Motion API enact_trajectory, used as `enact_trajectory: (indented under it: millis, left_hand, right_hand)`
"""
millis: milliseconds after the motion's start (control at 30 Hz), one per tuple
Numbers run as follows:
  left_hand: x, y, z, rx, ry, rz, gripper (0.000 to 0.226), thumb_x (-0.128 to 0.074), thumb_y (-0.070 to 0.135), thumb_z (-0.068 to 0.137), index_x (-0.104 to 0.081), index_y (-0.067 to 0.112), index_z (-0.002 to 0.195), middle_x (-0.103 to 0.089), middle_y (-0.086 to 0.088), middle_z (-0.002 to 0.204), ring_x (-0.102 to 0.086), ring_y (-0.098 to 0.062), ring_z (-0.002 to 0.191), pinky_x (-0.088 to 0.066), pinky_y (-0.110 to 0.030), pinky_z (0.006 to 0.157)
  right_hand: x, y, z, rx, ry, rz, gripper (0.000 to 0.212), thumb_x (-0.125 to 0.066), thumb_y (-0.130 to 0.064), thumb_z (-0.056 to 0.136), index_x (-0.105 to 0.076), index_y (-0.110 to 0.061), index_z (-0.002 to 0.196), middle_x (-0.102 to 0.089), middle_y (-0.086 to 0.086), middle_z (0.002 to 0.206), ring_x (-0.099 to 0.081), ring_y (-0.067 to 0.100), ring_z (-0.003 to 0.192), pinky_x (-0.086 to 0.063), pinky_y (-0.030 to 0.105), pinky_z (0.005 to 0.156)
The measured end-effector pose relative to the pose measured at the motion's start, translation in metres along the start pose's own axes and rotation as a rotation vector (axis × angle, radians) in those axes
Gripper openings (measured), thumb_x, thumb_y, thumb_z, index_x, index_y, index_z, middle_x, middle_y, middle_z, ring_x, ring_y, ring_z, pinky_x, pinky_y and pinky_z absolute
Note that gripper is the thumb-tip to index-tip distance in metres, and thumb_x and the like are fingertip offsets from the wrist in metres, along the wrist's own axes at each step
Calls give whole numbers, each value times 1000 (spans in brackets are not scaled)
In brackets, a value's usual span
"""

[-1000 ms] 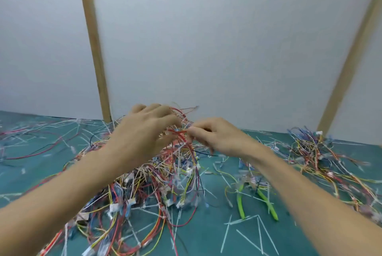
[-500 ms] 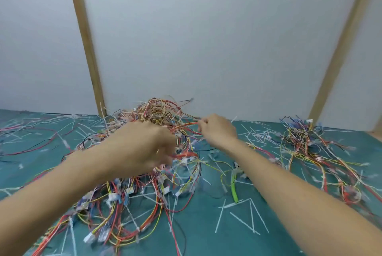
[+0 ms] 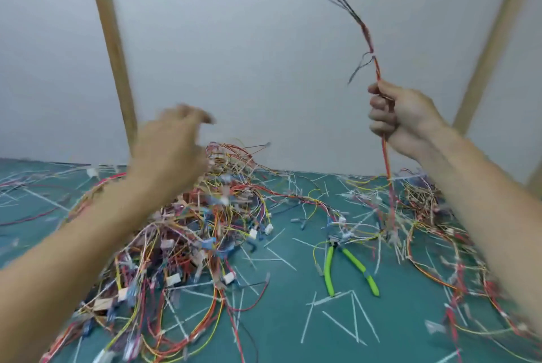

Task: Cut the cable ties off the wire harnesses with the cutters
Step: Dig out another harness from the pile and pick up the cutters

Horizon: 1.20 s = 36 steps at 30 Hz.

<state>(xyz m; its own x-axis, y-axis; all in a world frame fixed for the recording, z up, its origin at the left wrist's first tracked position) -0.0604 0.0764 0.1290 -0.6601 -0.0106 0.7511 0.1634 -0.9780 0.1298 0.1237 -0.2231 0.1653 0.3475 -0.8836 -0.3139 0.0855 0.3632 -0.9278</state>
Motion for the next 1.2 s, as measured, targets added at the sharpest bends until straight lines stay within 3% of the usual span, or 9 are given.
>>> enact_trajectory:
  millis: [233,367,500,600,733,833,900,1033,1200]
  left_hand:
    - [-98,149,-58,-216,-815,-648,81,-75,52,83,-40,22,150,-49,7,150,-46,-6,136,-34,-27,115]
    - [-122,158,-74,-125,-790,-963,11,-73,27,92,-73,19,100,-73,14,93,-62,7,86,-45,-14,82]
    - [-110,130,-65,-63,-948,-1204,19,-65,25,98,-71,14,83,-64,6,78,-62,-8,78,-49,-13,81]
    - [-104,93,-41,245,-737,-1375,19,-74,31,88,-75,12,84,-64,-8,75,-67,-20,69,-63,-38,73]
    - [-115,67,-36,327,-716,-1205,22,-64,24,96,-67,3,104,-54,-18,68,-54,-22,49,-49,-33,51]
    - [-126,75,-49,350,-875,-1354,11,-69,20,91,-71,15,101,-48,-6,54,-41,-13,36,-40,-23,41]
    - [-129,83,-54,326,-998,-1525,10,-68,20,90,-72,17,98,-47,4,46,-36,-5,30,-31,-18,37]
    - [-145,81,-54,524,-1016,-1836,22,-61,23,92,-78,16,104,-46,7,52,-35,-1,30,-27,-17,33]
    - [-175,62,-64,968,-874,-2112,61,-57,51,91,-55,0,125,-74,-12,101,-71,-16,60,-58,-28,48]
  right_hand:
    - [-27,-32,-11,-1,-56,627,22,-47,-7,95,-53,-16,77,-31,-8,52,-18,6,36,-13,17,34]
    - [9,-18,8,22,151,602,15,-43,-5,64,-49,-15,72,-34,-6,50,-18,8,34,-16,18,33]
    - [68,57,16,-252,267,128,29,-37,-8,103,-50,-18,80,-42,-5,62,-35,8,42,-33,16,41]
    - [96,112,-3,-493,140,-532,20,-53,-16,105,-67,-15,91,-68,3,86,-58,14,70,-53,32,64]
    - [97,129,-29,-241,-26,-1728,22,-52,-27,102,-68,-14,109,-70,15,125,-67,30,103,-51,33,81]
    - [64,122,-61,264,-144,-1343,64,-57,-21,86,-48,-36,147,-58,-10,146,-57,10,129,-39,19,105]
    - [38,129,-80,246,-417,-1078,70,-57,-23,81,-45,-41,148,-54,-24,145,-47,-11,133,-28,3,108]
    - [42,151,-87,87,-502,-982,16,-63,-17,101,-77,-18,107,-77,-5,105,-66,0,95,-47,21,91]
    - [69,167,-96,87,-205,-783,35,-55,-22,106,-70,-11,76,-75,11,80,-66,29,74,-51,39,76]
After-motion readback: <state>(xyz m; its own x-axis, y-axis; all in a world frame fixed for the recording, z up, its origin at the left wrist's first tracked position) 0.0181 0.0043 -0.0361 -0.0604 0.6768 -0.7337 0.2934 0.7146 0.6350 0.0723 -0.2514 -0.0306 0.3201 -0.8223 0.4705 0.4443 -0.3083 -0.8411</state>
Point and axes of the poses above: each hand's wrist, its own z-axis towards the middle knuckle, its own x-axis out of the back of the hand, y = z × x, the point moved 3 cm from there along z, towards the middle knuckle
